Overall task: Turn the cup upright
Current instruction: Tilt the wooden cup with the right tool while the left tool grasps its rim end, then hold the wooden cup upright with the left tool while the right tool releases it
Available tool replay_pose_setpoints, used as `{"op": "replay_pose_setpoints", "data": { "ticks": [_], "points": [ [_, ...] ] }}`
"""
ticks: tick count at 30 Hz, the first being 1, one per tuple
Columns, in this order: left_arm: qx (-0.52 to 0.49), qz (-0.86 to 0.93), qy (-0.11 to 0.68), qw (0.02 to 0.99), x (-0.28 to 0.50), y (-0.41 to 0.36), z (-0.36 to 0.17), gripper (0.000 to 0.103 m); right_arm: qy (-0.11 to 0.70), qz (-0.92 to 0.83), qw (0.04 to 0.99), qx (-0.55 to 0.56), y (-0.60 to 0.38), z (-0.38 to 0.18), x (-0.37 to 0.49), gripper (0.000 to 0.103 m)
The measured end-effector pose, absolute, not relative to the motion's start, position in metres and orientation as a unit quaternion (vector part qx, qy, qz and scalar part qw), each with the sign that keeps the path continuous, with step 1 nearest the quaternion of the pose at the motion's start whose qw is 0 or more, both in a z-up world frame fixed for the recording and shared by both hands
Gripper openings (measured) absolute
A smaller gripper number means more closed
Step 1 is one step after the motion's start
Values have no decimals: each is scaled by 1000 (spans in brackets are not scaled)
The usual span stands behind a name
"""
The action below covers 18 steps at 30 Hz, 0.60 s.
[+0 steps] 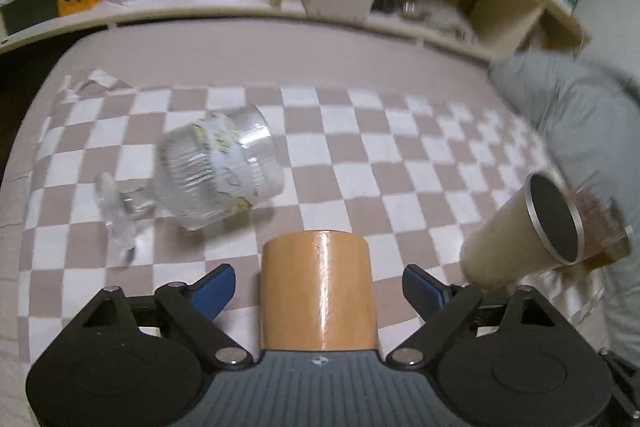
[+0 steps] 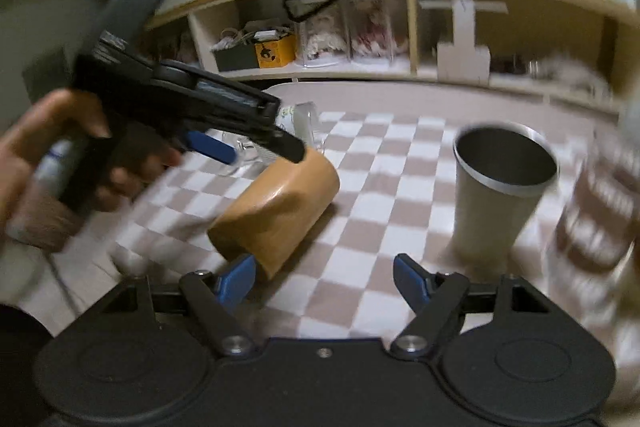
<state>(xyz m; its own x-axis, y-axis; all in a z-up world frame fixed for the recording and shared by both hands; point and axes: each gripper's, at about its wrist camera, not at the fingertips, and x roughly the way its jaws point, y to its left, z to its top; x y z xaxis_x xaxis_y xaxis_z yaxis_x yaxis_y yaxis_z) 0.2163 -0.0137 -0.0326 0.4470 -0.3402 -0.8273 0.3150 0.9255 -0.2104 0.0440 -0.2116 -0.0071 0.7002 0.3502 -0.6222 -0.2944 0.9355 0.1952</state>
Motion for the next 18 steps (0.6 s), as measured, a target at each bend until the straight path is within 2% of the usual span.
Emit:
{"op": "replay_pose_setpoints", "data": {
  "ticks": [4, 6, 8, 13, 18],
  "points": [
    [34, -184, 520, 834, 230, -37, -44, 88, 347, 179, 918, 65, -218, -10, 48, 77],
    [49, -173, 526, 831, 235, -42, -47, 83, 346, 181, 918, 72, -222, -11, 50, 77],
    [55, -162, 533, 829, 239, -42, -51, 73, 348, 182, 916, 78, -227, -13, 53, 77],
    [58, -156, 517, 840, 227, -41, -39, 72, 353, 183, 913, 93, -238, -16, 55, 77],
    [41, -155, 456, 875, 199, -39, -10, 72, 344, 181, 916, 104, -249, -12, 54, 77]
  ]
}}
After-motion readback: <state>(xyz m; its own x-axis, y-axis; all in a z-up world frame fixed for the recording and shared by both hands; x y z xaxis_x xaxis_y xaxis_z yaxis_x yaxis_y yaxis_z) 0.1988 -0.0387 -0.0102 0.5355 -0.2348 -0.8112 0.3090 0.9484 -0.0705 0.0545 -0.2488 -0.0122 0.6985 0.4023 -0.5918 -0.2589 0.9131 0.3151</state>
